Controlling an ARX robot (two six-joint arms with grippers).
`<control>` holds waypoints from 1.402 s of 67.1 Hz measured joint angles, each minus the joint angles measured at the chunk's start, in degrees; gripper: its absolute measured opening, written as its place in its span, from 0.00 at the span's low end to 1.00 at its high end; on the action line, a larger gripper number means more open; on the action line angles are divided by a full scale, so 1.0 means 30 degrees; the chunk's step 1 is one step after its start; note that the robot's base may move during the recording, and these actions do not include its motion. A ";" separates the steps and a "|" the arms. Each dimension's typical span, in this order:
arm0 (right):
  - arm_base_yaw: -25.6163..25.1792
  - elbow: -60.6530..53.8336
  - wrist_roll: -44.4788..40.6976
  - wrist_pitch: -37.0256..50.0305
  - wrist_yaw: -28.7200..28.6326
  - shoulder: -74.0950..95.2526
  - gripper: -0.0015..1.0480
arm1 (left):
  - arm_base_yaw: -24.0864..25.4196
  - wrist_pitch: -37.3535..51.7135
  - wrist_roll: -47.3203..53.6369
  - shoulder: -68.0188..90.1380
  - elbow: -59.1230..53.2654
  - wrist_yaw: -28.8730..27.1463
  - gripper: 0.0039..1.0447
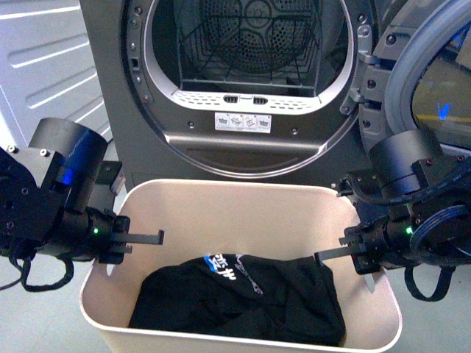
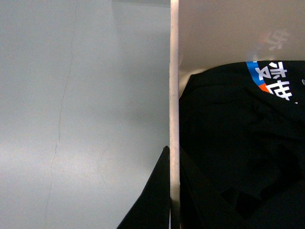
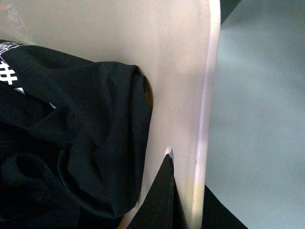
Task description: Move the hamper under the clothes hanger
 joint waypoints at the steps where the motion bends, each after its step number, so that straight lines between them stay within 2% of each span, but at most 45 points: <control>1: 0.0000 0.0000 -0.0007 0.0000 0.0000 0.0007 0.03 | 0.0000 0.0000 0.0000 0.0000 0.0000 0.0000 0.04; 30: 0.0525 0.0007 0.0036 0.0022 -0.0328 0.0000 0.03 | 0.0444 -0.0007 0.0007 0.0000 -0.0058 -0.0437 0.04; 47: -0.0131 0.0007 0.0015 0.0044 0.0153 0.0000 0.03 | -0.0131 0.0000 0.0058 -0.0007 -0.0036 0.0102 0.04; 94: 0.0066 -0.0007 0.0000 0.0044 -0.0036 0.0000 0.03 | 0.0044 0.0000 0.0058 -0.0007 -0.0036 -0.0007 0.04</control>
